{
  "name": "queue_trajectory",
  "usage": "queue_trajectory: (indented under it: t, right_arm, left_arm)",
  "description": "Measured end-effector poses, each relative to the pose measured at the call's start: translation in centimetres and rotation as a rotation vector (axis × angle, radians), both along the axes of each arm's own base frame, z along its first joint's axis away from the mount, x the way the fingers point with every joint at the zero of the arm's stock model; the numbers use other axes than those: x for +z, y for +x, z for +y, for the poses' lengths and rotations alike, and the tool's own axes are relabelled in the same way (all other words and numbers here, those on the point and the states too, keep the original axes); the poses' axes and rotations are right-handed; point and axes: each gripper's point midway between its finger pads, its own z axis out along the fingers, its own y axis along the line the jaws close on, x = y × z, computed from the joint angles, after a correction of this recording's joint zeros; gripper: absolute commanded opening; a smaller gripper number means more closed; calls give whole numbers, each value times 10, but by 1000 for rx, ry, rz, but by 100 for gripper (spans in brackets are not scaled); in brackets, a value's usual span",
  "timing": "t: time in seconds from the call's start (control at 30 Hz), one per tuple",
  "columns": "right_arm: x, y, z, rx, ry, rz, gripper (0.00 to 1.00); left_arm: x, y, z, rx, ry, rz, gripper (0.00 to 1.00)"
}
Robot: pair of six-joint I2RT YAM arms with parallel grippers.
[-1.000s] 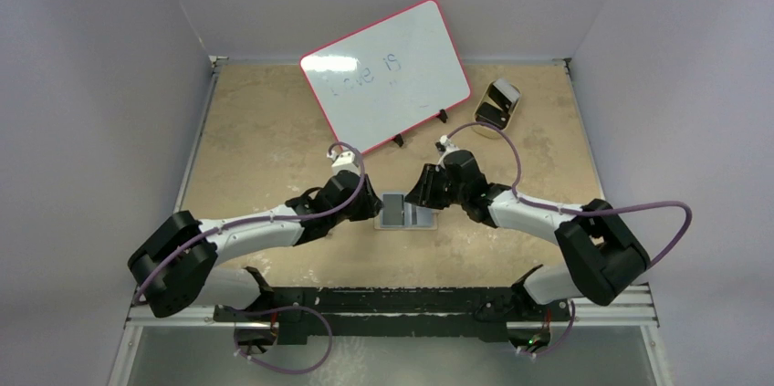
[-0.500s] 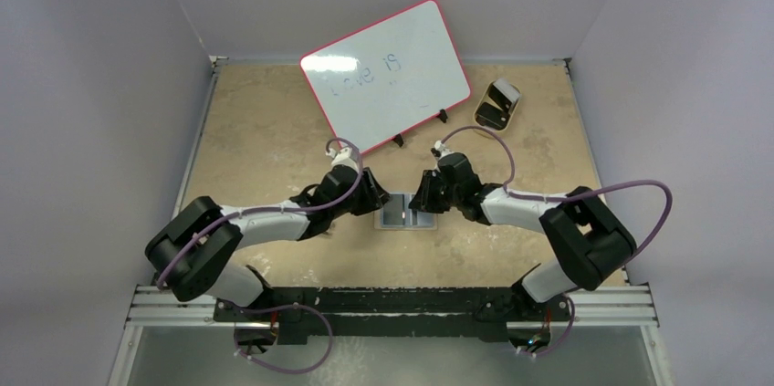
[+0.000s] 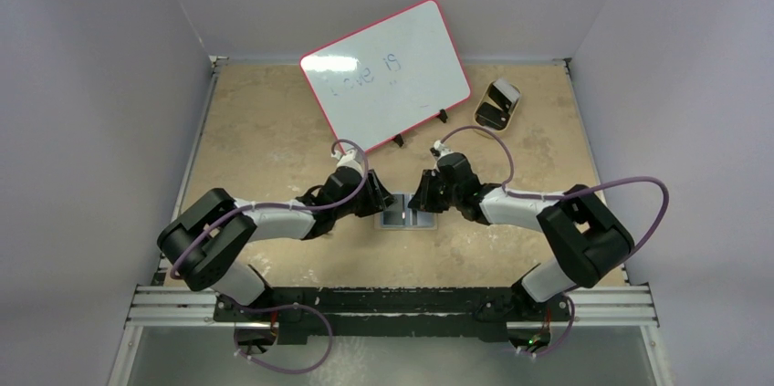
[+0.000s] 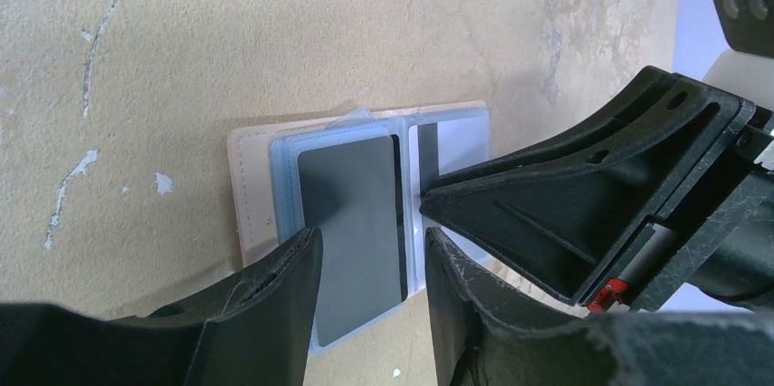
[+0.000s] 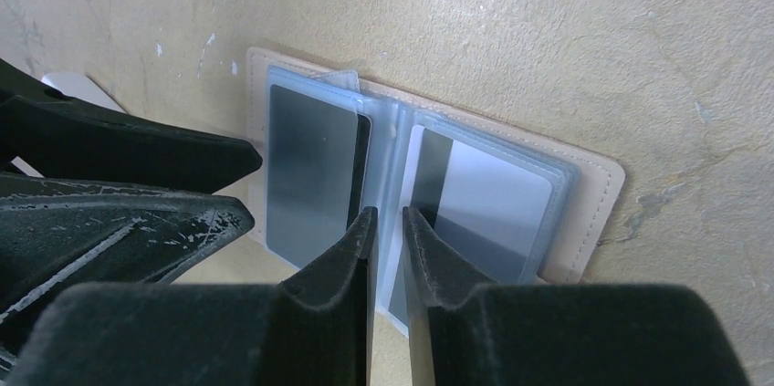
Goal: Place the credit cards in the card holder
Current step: Insert the credit card into the card holder, then turn over the card slot in the card holder.
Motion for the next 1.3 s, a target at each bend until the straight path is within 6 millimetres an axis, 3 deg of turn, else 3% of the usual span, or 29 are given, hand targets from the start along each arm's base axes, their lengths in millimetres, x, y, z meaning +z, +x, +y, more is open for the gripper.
queue_trajectory:
  t: [0.87, 1.3]
  right_arm:
    - [0, 3, 2, -1, 6, -8, 18]
    - [-1, 4, 2, -1, 10, -14, 17]
  left_arm:
    - [-13, 1, 4, 30, 24, 29, 46]
    - [1, -3, -6, 5, -51, 34, 48]
